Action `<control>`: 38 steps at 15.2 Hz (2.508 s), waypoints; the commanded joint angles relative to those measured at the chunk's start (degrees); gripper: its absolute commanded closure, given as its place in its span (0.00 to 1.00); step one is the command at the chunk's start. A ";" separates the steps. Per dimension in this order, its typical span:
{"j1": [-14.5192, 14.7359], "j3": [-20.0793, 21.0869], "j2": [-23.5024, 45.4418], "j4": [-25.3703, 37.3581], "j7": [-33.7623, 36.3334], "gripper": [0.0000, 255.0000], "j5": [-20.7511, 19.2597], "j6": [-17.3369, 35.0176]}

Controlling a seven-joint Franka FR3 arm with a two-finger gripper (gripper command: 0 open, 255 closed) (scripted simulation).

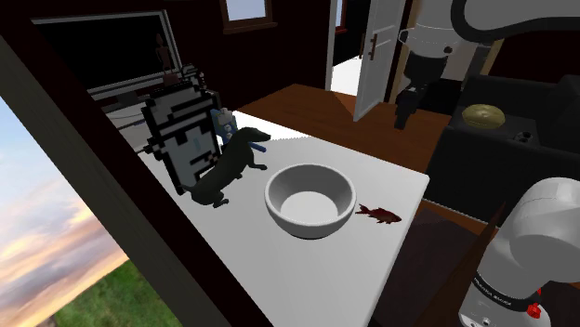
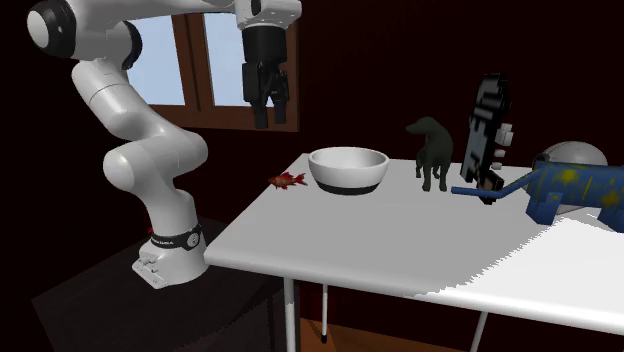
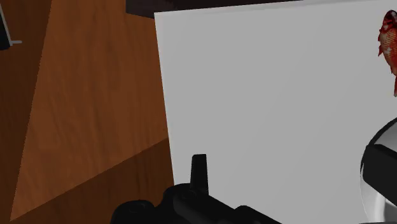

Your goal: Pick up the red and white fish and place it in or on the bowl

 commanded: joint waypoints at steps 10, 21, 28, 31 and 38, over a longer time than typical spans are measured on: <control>6.79 5.93 0.21 -9.78 0.82 0.00 5.97 5.63; 14.08 12.05 2.92 -17.89 1.45 0.00 12.71 13.10; 14.37 12.76 3.98 -21.60 1.36 0.00 13.40 17.84; 14.37 12.76 3.98 -21.59 1.36 0.00 13.40 17.85; 14.37 12.76 3.98 -21.59 1.36 1.00 13.40 17.83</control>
